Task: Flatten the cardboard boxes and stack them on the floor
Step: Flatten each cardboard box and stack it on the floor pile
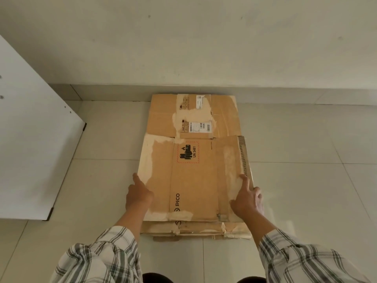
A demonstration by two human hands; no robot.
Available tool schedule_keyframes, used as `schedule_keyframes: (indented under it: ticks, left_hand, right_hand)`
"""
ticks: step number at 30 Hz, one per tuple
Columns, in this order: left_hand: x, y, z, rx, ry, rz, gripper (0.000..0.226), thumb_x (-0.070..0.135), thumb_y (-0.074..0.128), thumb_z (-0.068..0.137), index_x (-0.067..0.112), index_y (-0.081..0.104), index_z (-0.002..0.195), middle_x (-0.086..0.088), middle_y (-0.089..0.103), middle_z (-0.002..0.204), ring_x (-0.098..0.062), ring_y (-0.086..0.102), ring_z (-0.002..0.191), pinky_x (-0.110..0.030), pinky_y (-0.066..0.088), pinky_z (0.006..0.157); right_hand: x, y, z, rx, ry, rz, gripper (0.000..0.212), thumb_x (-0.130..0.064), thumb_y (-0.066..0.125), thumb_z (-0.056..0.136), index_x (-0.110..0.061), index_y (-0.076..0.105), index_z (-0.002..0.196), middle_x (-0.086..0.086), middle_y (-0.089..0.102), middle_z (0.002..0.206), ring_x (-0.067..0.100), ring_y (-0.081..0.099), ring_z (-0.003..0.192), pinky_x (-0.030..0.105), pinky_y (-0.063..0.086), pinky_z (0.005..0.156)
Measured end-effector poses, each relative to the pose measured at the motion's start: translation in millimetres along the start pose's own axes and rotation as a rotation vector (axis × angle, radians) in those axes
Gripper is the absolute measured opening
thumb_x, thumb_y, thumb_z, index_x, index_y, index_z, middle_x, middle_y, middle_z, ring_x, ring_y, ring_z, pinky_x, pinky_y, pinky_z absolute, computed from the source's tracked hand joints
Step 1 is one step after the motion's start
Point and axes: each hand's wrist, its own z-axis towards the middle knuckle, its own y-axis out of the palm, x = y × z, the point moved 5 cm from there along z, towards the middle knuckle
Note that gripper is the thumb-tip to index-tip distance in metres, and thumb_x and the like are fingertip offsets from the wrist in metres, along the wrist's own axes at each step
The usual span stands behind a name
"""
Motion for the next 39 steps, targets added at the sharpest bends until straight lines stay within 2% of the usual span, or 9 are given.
schedule_keyframes:
  ticks: [4,7,11,15,19,24,29,33,39]
  left_hand:
    - [-2.0,8.5,-6.3,0.012,0.013,0.095,0.097,0.011,0.049,0.094,0.053,-0.021,0.147,-0.016,0.043,0.128,-0.034,0.056,0.101,-0.048,0.052,0.087]
    - [-6.2,18.7,-9.1,-0.037,0.038,0.201,0.083,0.014,0.038,0.097,0.061,-0.011,0.145,-0.012,0.028,0.143,-0.035,0.045,0.116,-0.049,0.045,0.097]
    - [-12.8,25.7,-10.6,-0.126,0.059,0.359,0.086,0.013,0.044,0.092,0.059,-0.003,0.148,-0.004,-0.002,0.162,-0.036,0.022,0.140,-0.054,0.026,0.111]
    - [6.6,7.1,-23.7,-0.162,0.132,0.476,0.073,0.017,0.045,0.089,0.047,0.019,0.151,-0.006,0.004,0.160,-0.036,0.018,0.142,-0.056,0.022,0.113]
    - [35.0,-25.4,-77.6,-0.210,0.230,0.455,0.060,0.018,0.041,0.091,0.037,0.036,0.148,-0.007,0.028,0.150,-0.034,0.035,0.135,-0.050,0.030,0.111]
    - [63.2,-107.4,-171.4,-0.255,0.271,0.349,0.059,0.016,0.046,0.086,0.034,0.047,0.143,-0.006,0.036,0.144,-0.029,0.050,0.122,-0.046,0.043,0.102]
    - [90.6,-243.3,-282.9,-0.219,0.306,0.283,0.058,0.011,0.045,0.084,0.029,0.051,0.138,-0.005,0.040,0.141,-0.027,0.054,0.116,-0.042,0.048,0.098]
    - [110.0,-363.4,-368.1,-0.164,0.329,0.225,0.054,0.012,0.046,0.084,0.027,0.054,0.136,-0.003,0.042,0.140,-0.026,0.053,0.117,-0.039,0.048,0.096]
    - [116.3,-506.2,-455.7,0.000,0.392,0.166,0.045,0.014,0.044,0.090,0.027,0.054,0.132,-0.002,0.042,0.140,-0.025,0.051,0.120,-0.031,0.041,0.087]
  right_hand:
    - [2.2,10.0,2.2,-0.030,0.064,-0.063,0.085,-0.010,0.062,0.087,-0.046,0.009,0.141,0.016,0.034,0.130,0.036,0.043,0.118,0.046,0.045,0.093]
    - [7.1,22.4,9.5,-0.092,0.054,-0.099,0.081,-0.008,0.058,0.089,-0.045,0.011,0.144,0.016,0.029,0.139,0.039,0.040,0.125,0.051,0.045,0.098]
    - [7.4,33.1,11.3,-0.154,0.015,-0.187,0.083,-0.006,0.050,0.092,-0.040,0.005,0.152,0.018,0.014,0.155,0.044,0.032,0.135,0.054,0.041,0.106]
    - [-11.2,13.3,-7.2,-0.097,-0.096,-0.386,0.080,-0.019,0.058,0.091,-0.032,0.010,0.154,0.016,-0.005,0.162,0.042,0.024,0.142,0.053,0.034,0.112]
    - [-48.5,-33.1,-56.4,-0.100,-0.290,-0.440,0.078,-0.017,0.058,0.089,-0.029,0.015,0.153,0.010,-0.002,0.163,0.034,0.027,0.143,0.048,0.036,0.109]
    - [-96.3,-133.7,-147.9,-0.082,-0.384,-0.425,0.072,-0.021,0.056,0.092,-0.027,0.017,0.153,0.007,0.016,0.159,0.030,0.038,0.136,0.043,0.041,0.101]
    - [-149.9,-261.4,-260.5,-0.054,-0.450,-0.397,0.066,-0.019,0.052,0.092,-0.024,0.022,0.151,0.007,0.035,0.149,0.030,0.047,0.127,0.043,0.046,0.097]
    - [-203.6,-363.2,-356.7,-0.024,-0.522,-0.378,0.063,-0.018,0.049,0.092,-0.025,0.023,0.149,0.005,0.044,0.141,0.029,0.052,0.122,0.044,0.048,0.094]
    - [-281.3,-453.1,-473.5,0.019,-0.640,-0.364,0.062,-0.017,0.047,0.095,-0.025,0.022,0.152,0.004,0.050,0.138,0.028,0.055,0.119,0.043,0.050,0.092]
